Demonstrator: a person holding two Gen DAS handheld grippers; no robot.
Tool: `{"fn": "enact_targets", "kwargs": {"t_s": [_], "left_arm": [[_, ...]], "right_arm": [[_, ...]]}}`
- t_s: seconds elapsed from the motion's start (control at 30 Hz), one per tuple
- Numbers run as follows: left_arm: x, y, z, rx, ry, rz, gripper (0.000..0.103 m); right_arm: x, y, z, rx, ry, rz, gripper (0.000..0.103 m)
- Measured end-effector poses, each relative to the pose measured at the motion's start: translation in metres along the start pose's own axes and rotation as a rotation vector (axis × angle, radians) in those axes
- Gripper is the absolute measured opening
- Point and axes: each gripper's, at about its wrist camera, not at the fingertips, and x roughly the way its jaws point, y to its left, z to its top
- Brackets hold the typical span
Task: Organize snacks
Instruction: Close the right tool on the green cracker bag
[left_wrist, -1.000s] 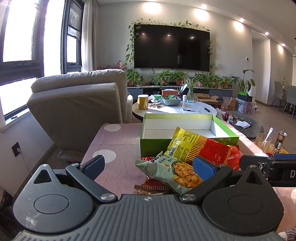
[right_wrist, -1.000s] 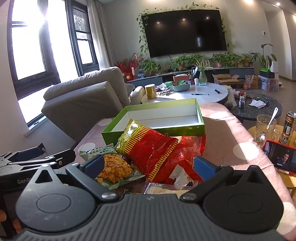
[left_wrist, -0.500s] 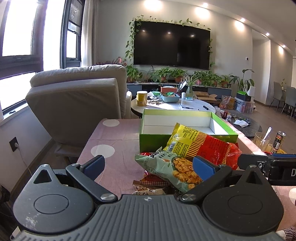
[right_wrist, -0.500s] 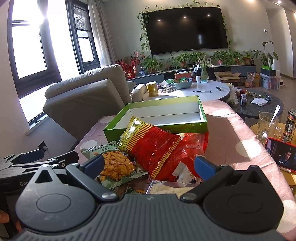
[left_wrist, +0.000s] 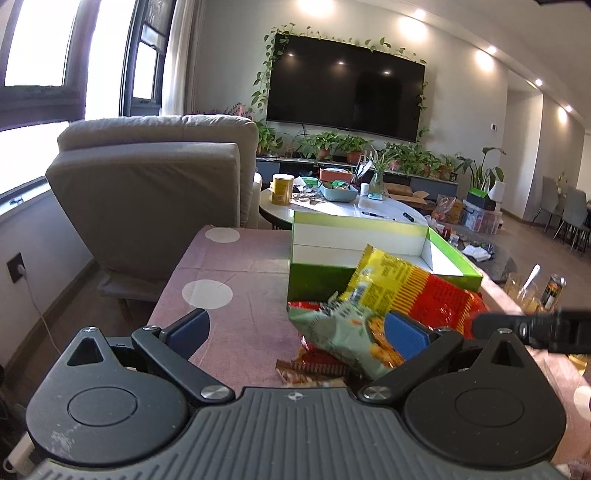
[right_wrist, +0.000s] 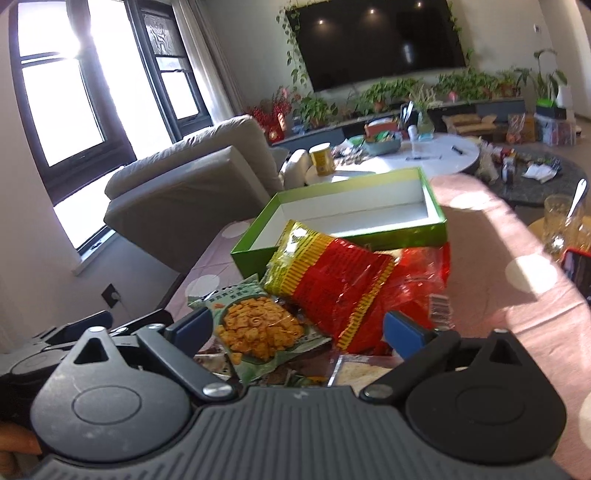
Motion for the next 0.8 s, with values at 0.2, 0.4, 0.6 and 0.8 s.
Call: {"fn": "enact_targets", "kwargs": {"t_s": [0.2, 0.4, 0.6, 0.8], "left_arm": [[0.037, 0.007, 0.022, 0.014, 0.026, -0.065, 0.088], [0.068, 0.006, 0.02, 0.04, 0.097, -0.152, 0.072], [0.078, 0.014, 0.008, 0.037, 0.146, -0.258, 0.062], [0.082, 0.024, -0.001, 0.03, 0.176, -0.314, 0.063]], "right_arm": [[0.022, -0.005, 0.006, 0.092, 0.127, 0.072, 0.087], [0.044, -0.01, 0.008, 0.203, 0.227, 0.105, 0.086], [0.062, -0.017, 0.011, 0.266, 0.276, 0.093, 0.086], [0.076, -0.029, 0.01, 0.367, 0.34, 0.11, 0.086]]}}
